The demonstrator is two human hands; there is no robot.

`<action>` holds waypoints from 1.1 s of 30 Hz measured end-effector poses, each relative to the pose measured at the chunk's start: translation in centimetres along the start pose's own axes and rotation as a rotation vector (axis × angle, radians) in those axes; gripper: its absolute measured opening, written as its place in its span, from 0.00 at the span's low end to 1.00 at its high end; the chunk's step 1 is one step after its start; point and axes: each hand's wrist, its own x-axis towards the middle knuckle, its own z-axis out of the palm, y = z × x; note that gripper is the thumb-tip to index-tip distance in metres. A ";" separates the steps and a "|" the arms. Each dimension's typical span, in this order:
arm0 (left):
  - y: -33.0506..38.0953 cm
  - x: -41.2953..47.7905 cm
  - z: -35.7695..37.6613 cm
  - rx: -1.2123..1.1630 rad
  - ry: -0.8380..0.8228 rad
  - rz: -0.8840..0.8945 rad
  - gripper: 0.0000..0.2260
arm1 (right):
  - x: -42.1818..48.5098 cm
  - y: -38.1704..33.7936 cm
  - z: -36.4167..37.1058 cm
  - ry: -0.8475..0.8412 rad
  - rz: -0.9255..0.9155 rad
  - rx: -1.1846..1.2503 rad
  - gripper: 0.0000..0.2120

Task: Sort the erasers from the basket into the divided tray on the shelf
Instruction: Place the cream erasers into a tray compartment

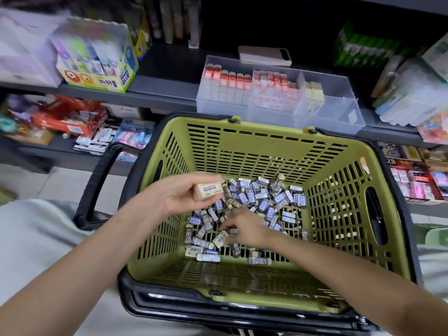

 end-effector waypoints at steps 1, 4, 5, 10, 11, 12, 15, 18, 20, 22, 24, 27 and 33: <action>0.3 -0.2 -0.1 -0.014 -0.016 0.014 0.15 | 0.3 0.1 0.8 -0.026 -0.051 -0.179 0.19; 1.0 -0.7 -0.4 -0.055 -0.044 0.036 0.16 | 1.3 0.3 2.1 -0.018 -0.166 -0.410 0.20; 1.1 -0.9 -0.4 -0.068 -0.044 0.040 0.16 | 1.5 0.3 2.2 0.001 -0.182 -0.409 0.19; 2.0 -0.9 0.2 -0.181 0.030 0.089 0.11 | 0.9 0.0 0.4 0.050 -0.082 0.014 0.15; 2.1 -0.8 0.5 -0.206 0.049 0.103 0.11 | 0.4 -0.1 -0.6 0.045 -0.037 0.190 0.12; 2.3 -0.7 1.0 -0.226 0.055 0.116 0.10 | -0.2 -0.2 -1.7 0.058 0.000 0.372 0.11; 3.2 -0.8 2.9 -0.267 0.013 0.133 0.10 | -2.6 -0.2 -6.6 0.187 0.080 0.883 0.12; 4.4 -0.8 5.2 -0.319 -0.076 0.185 0.11 | -5.3 0.8 -12.7 0.362 0.094 1.294 0.18; 5.2 -0.8 6.7 -0.374 -0.134 0.243 0.16 | -6.8 2.3 -16.4 0.508 0.072 1.464 0.19; 5.9 -0.7 8.1 -0.420 -0.162 0.293 0.21 | -7.6 4.1 -19.7 0.682 0.059 1.440 0.11; 6.7 -0.6 9.3 -0.449 -0.189 0.323 0.22 | -7.6 6.1 -22.4 0.868 0.106 1.243 0.06; 7.8 -0.3 10.6 -0.448 -0.219 0.344 0.23 | -6.6 9.3 -25.5 1.069 0.217 0.719 0.05; 9.0 0.4 12.5 -0.334 -0.233 0.379 0.15 | -4.1 13.5 -29.4 0.802 0.441 -0.502 0.12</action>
